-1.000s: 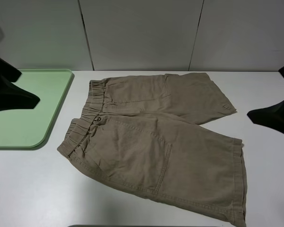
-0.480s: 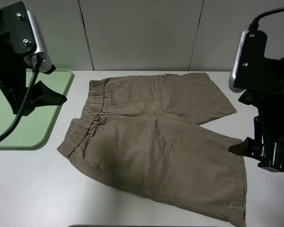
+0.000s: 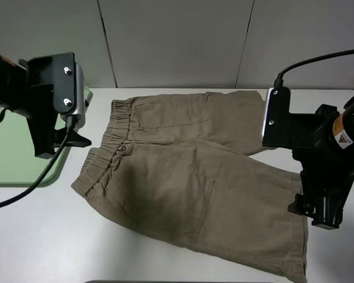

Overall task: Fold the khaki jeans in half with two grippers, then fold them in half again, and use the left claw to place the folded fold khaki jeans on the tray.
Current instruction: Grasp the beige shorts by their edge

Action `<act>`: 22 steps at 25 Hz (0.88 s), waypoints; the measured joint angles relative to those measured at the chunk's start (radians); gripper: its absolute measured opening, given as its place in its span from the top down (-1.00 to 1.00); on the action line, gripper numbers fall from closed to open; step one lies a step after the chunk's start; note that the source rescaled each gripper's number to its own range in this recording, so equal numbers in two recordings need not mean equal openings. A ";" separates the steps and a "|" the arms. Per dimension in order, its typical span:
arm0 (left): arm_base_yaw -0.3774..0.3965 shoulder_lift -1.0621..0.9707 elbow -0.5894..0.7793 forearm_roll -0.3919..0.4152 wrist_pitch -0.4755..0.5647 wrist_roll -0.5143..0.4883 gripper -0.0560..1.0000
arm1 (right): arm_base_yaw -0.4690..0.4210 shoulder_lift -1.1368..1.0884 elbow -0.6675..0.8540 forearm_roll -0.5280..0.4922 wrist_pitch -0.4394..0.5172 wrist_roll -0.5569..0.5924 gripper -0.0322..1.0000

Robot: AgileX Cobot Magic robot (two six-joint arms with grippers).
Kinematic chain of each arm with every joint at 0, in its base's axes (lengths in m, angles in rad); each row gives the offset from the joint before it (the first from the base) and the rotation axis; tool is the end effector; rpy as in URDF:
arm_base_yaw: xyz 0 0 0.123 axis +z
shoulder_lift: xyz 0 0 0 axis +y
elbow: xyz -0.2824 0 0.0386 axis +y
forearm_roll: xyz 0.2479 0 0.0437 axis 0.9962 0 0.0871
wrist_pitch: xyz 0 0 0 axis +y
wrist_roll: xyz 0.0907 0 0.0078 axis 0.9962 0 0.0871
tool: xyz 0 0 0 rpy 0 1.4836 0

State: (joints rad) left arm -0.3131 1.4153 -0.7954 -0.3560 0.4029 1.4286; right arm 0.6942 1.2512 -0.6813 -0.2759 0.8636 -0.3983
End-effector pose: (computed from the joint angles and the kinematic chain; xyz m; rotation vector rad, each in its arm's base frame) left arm 0.2593 -0.0971 0.2281 1.6522 1.8482 0.1669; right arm 0.1670 0.1145 0.2198 -1.6803 2.3319 -0.2803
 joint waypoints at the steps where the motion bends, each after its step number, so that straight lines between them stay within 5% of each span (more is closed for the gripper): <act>1: 0.000 0.020 0.000 0.007 0.001 0.007 -0.65 | 0.000 0.014 0.007 -0.004 -0.004 0.000 -0.98; 22: 0.000 0.336 0.000 0.074 0.006 0.142 -0.65 | 0.000 0.314 0.097 -0.018 -0.232 0.097 -0.98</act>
State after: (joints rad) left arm -0.3131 1.7518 -0.7956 -0.2815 0.4086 1.5703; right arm 0.6942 1.5654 -0.5838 -0.2939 0.6314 -0.3010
